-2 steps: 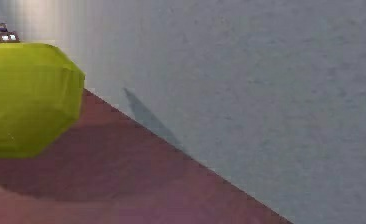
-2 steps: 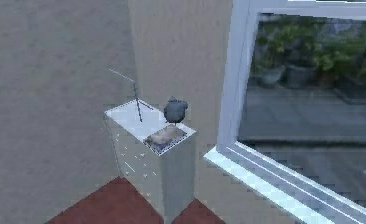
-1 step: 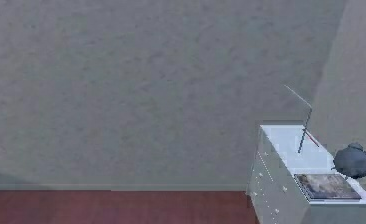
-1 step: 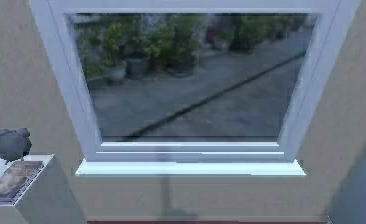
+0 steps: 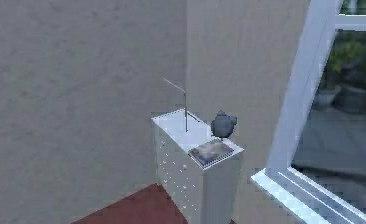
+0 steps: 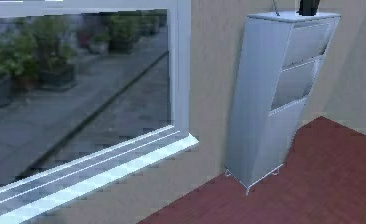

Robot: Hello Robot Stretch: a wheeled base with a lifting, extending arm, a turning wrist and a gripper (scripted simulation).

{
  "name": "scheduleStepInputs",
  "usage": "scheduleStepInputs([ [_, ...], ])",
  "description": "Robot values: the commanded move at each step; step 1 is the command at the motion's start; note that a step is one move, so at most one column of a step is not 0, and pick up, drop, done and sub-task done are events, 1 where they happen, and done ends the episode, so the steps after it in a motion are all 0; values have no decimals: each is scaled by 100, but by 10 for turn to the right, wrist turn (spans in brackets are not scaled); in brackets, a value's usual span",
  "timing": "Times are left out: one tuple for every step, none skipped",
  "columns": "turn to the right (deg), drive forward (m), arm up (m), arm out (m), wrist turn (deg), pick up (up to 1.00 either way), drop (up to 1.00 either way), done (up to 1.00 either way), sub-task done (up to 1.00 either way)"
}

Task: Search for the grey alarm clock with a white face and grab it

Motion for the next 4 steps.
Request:
scheduleStepInputs([
  [0, 50, 0, 0, 0, 0, 0, 0, 0],
  [-450, 0, 0, 0, 0, 0, 0, 0, 0],
  [-210, 0, 0, 0, 0, 0, 0, 0, 0],
  [0, 0, 50, 0, 0, 0, 0, 0, 0],
])
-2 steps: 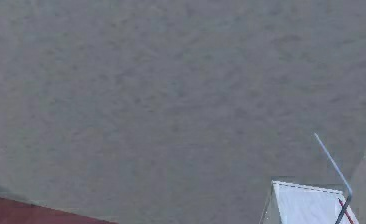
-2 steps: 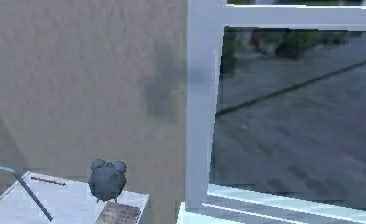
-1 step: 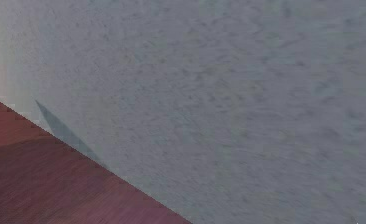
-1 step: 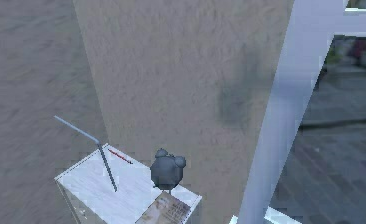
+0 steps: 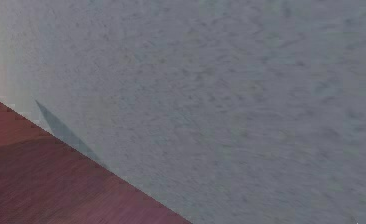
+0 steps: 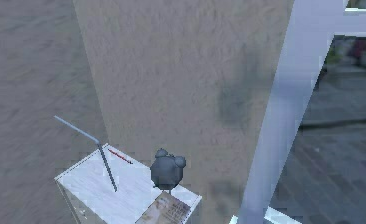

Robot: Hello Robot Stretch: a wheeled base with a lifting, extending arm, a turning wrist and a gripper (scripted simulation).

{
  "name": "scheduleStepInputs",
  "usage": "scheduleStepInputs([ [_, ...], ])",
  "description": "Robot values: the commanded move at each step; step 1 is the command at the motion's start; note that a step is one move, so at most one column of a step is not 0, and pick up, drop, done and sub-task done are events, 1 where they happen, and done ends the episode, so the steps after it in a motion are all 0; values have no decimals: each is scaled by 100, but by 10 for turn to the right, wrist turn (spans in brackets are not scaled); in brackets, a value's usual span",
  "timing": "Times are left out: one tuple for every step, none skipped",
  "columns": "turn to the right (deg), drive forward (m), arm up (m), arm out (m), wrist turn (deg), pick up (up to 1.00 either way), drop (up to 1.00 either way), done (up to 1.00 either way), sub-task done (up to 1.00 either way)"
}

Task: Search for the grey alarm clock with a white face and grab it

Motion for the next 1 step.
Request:
scheduleStepInputs([
  [0, 0, 28, 0, 0, 0, 0, 0, 0],
])
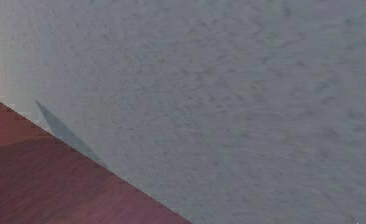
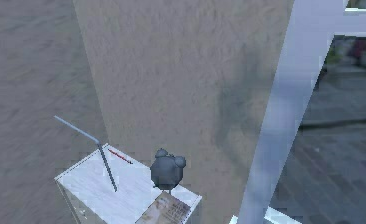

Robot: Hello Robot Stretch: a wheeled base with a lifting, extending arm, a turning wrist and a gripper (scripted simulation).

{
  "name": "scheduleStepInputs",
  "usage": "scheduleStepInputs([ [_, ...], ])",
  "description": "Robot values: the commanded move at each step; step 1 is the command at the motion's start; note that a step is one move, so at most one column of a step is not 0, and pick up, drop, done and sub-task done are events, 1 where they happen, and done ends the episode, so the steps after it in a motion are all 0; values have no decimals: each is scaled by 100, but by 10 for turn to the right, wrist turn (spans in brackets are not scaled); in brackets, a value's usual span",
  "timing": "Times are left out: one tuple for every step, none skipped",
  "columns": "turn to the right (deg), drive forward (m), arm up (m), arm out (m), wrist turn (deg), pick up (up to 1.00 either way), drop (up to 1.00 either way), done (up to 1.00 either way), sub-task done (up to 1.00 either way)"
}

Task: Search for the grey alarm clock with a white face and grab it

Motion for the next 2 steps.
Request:
scheduleStepInputs([
  [0, 0, 0, 24, 0, 0, 0, 0, 0],
  [0, 0, 0, 0, 450, 0, 0, 0, 0],
])
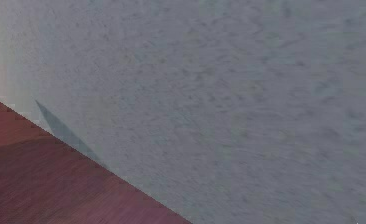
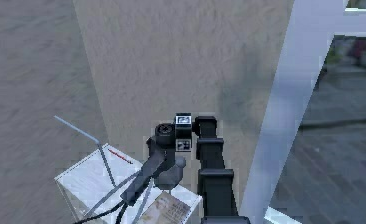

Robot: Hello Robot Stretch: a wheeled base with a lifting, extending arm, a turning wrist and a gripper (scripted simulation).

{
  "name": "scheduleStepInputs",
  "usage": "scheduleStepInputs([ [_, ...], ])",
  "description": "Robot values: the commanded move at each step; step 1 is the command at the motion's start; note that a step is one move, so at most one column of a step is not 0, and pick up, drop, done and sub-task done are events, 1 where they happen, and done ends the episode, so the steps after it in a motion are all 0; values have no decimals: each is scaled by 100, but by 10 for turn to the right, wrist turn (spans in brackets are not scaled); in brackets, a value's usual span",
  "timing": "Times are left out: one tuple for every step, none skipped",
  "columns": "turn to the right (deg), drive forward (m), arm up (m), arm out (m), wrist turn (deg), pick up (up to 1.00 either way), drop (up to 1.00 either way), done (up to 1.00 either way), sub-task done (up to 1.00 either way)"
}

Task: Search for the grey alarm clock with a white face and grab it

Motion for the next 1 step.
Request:
scheduleStepInputs([
  [0, 0, 0, 0, 450, 0, 0, 0, 0],
])
